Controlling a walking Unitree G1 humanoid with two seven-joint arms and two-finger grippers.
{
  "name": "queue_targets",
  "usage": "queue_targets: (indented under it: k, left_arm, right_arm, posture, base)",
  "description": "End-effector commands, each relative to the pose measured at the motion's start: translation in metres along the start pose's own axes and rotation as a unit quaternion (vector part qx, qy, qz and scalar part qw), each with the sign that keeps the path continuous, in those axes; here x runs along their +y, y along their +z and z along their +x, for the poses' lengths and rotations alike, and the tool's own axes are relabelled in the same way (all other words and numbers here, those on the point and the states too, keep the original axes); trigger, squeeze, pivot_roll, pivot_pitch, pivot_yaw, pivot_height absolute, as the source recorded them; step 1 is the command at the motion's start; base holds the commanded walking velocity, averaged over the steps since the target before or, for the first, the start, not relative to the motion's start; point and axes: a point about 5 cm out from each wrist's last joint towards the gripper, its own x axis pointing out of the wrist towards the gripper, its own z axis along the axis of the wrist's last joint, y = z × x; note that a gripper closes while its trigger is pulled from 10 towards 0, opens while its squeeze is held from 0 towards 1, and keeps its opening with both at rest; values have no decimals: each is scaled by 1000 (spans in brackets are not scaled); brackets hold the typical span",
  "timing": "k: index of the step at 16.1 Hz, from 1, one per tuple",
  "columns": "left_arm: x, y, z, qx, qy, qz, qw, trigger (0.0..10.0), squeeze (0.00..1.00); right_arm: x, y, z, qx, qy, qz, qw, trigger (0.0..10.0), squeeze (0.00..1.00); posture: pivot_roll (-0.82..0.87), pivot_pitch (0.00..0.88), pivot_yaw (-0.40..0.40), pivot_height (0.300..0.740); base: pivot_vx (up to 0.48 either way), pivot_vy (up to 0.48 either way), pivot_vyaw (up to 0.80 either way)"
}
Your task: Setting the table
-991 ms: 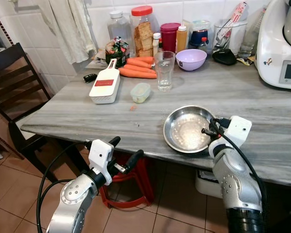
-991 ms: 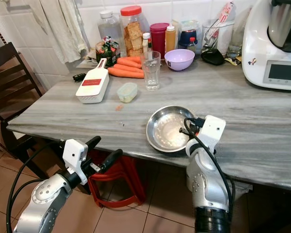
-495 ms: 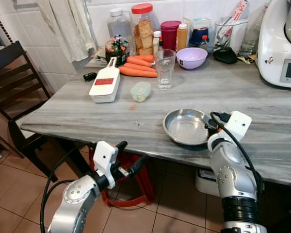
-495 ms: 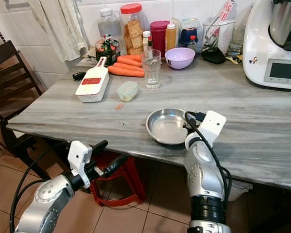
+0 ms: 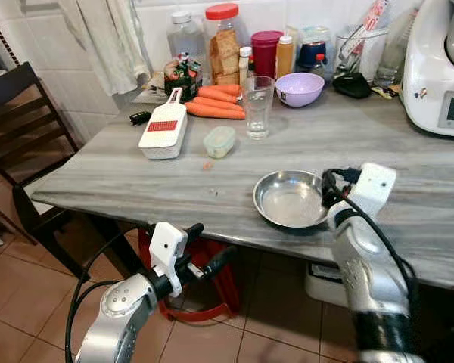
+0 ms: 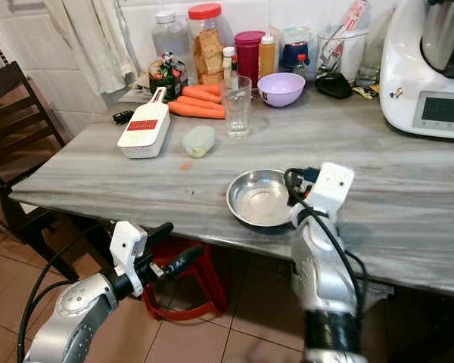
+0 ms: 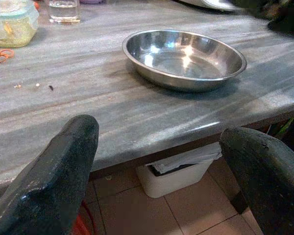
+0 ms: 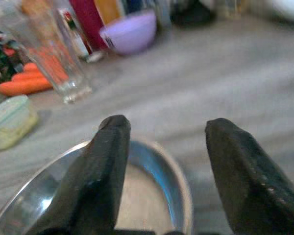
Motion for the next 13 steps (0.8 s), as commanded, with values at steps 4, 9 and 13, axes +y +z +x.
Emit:
queue_targets:
  k: [4, 9, 13]
  left_arm:
    - [3, 2, -2, -2, 8, 2, 1000, 10000, 0]
    - [21, 7, -4, -23, 97, 27, 995, 10000, 0]
    - [56, 12, -11, -3, 268, 91, 959, 10000, 0]
  right_arm:
    - [-11, 9, -20, -40, 21, -48, 998, 10000, 1000]
    - [-26, 4, -42, -29, 32, -95, 995, 10000, 0]
    - [-24, -3, -55, -25, 66, -146, 987, 10000, 0]
  posture:
    - [-129, 40, 112, 740]
    - [-129, 33, 105, 740]
    - [-136, 21, 102, 740]
  base:
    - [0, 0, 0]
    - [0, 0, 0]
    - [0, 0, 0]
